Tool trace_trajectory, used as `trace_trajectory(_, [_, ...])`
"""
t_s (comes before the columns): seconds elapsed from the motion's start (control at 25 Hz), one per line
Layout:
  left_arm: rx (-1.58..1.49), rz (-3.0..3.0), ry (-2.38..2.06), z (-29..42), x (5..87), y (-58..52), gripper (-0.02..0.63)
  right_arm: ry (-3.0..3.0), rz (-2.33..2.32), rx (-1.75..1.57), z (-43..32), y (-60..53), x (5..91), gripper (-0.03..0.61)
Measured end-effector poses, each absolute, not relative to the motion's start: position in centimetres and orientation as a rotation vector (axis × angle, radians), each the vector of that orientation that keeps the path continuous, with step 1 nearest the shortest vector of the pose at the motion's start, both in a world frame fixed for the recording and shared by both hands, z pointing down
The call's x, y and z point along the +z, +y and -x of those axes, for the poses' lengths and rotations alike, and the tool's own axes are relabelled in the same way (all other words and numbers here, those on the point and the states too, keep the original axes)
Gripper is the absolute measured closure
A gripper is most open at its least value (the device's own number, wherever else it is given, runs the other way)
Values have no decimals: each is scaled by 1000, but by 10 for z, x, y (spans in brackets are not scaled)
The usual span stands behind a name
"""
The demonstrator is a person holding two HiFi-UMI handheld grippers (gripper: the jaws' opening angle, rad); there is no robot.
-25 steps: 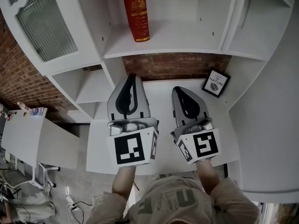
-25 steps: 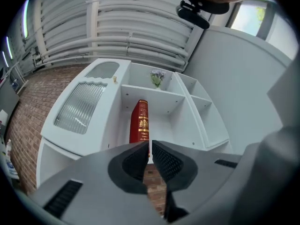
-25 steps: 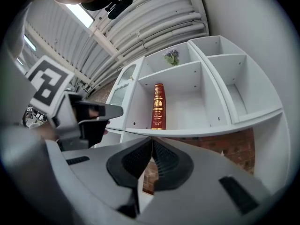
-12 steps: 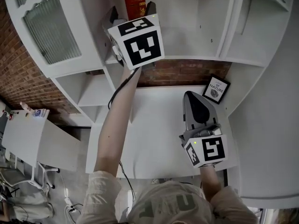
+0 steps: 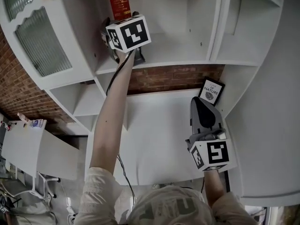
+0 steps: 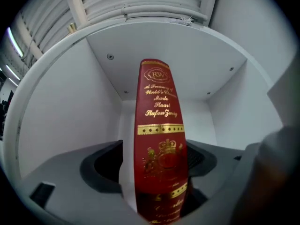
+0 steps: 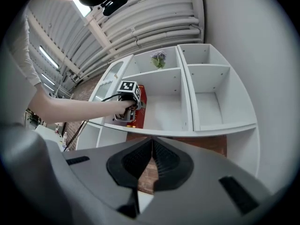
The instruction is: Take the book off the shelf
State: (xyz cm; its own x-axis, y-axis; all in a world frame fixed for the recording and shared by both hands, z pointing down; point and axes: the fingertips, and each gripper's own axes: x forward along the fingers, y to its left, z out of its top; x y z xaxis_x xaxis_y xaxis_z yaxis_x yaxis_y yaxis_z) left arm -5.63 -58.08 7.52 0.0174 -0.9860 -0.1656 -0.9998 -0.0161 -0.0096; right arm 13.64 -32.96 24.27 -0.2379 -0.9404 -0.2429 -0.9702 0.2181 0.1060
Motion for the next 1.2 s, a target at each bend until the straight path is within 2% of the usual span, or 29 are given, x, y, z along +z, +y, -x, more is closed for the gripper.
trace_trajectory(0.12, [138,2153,2112,57,77,-590,235,2342,1878,345,-145,-331,247,563])
trace_trajectory(0.24, [114,2127,2150,61,78,-599,312,2340,1888,341,-150,-333,249,563])
trace_trajectory(0.36, [99,2065,2204,74,80,-606,350,2334,1895,328,-153,-338,250,563])
trace_trajectory(1.2, [89,2118,2149,76,79,-617,365,2372,1849,325,-129,-338,255,563])
